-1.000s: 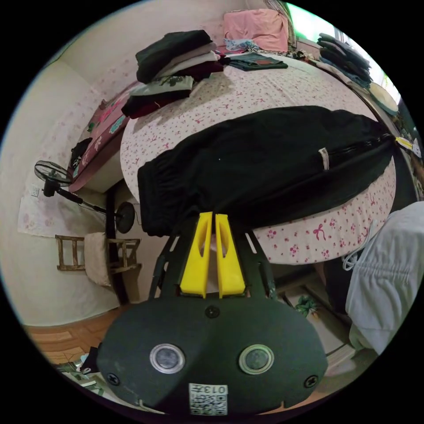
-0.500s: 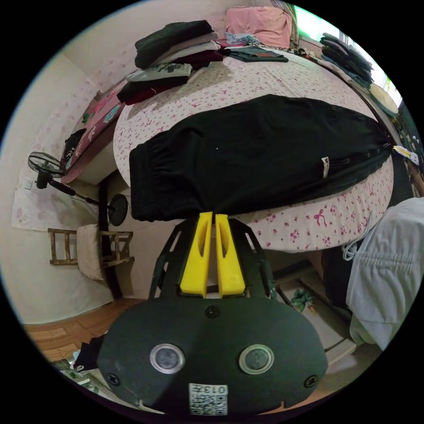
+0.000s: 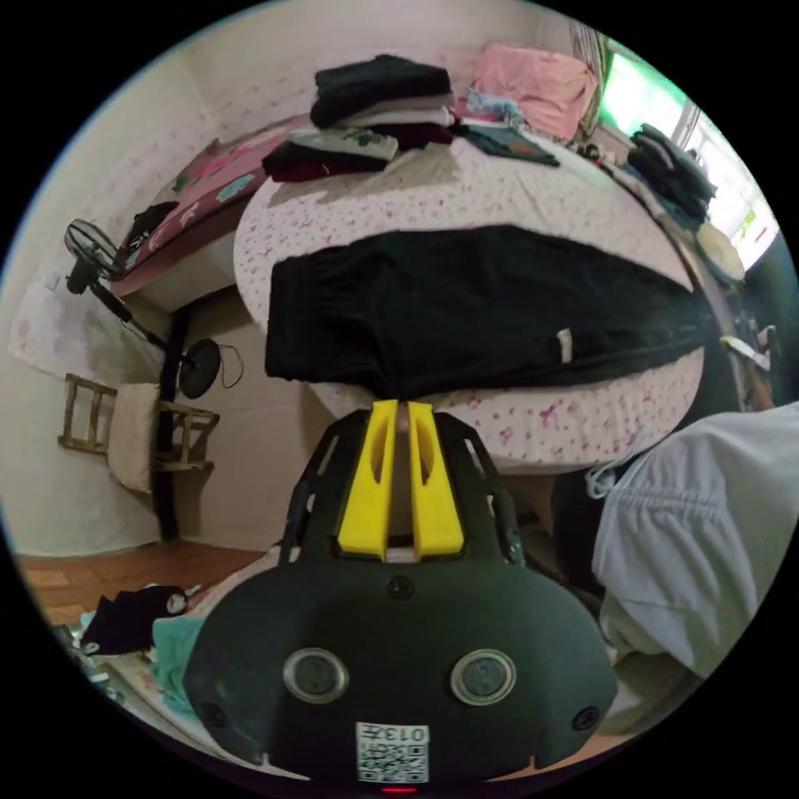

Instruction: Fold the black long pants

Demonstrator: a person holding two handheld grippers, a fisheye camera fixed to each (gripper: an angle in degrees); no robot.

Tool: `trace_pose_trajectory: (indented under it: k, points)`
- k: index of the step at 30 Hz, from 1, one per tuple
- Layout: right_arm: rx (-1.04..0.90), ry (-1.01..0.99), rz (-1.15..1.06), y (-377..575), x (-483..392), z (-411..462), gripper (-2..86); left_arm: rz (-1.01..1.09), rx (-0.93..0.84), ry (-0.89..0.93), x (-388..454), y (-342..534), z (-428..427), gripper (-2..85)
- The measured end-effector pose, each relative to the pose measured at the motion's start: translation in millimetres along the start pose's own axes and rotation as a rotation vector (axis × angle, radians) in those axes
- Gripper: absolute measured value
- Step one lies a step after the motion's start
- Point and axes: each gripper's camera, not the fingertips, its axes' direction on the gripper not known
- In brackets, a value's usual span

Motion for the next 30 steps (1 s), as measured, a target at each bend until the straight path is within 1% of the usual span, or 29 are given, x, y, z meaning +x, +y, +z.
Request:
trace_pose_trajectory:
  k: [2,4,6,10,13,15,17,18,19,21,24,26,28,30]
  points:
    - [0.028,-0.021,0.075,-5.9,10.8,-1.6,4.3,0.026,0.039,0.067,19.1,-12.7,0.4,0.1]
    - [0.067,-0.067,0.128,-21.5,18.5,2.2,6.2,0.097,0.039,0.122,50.6,-32.5,11.1,-0.1]
    - [0.069,-0.126,0.137,-37.9,21.1,9.7,7.9,0.207,0.03,0.166,100.2,-58.4,30.8,-0.1]
    - [0.005,-0.162,0.128,-71.3,22.1,37.0,10.1,0.336,0.031,0.206,160.7,-82.4,56.6,-0.2]
    - [-0.04,-0.248,0.119,-85.0,24.2,53.6,7.9,0.418,-0.017,0.235,194.7,-90.9,77.5,-0.2]
    - [-0.072,-0.209,0.089,-92.0,21.3,55.6,6.8,0.489,-0.075,0.209,216.6,-87.7,94.9,-0.2]
    - [-0.027,-0.13,0.054,-95.7,18.2,46.1,4.9,0.516,-0.099,0.184,227.8,-81.5,103.8,-0.3]
    - [0.029,-0.089,0.054,-95.8,18.9,37.1,3.8,0.522,-0.113,0.176,232.8,-76.8,109.8,-0.3]
    - [0.08,-0.072,0.066,-94.9,21.9,30.6,3.1,0.521,-0.111,0.172,234.4,-74.5,111.7,-0.3]
    - [0.11,-0.092,0.093,-95.1,28.9,32.1,2.3,0.498,-0.087,0.167,236.8,-67.2,117.1,-0.3]
    - [0.046,-0.042,0.151,-98.5,40.4,53.6,1.4,0.471,-0.086,0.174,239.0,-62.3,125.4,-0.3]
    - [0.009,-0.084,0.175,-101.1,49.3,61.2,1.1,0.484,-0.09,0.168,243.2,-57.8,129.3,-0.3]
    - [0.049,-0.07,0.193,-102.2,55.4,45.3,0.8,0.505,-0.1,0.164,248.4,-52.4,133.0,-0.3]
    - [0.086,-0.088,0.13,-104.6,48.4,29.7,0.8,0.512,-0.09,0.153,253.7,-44.4,137.9,-0.3]
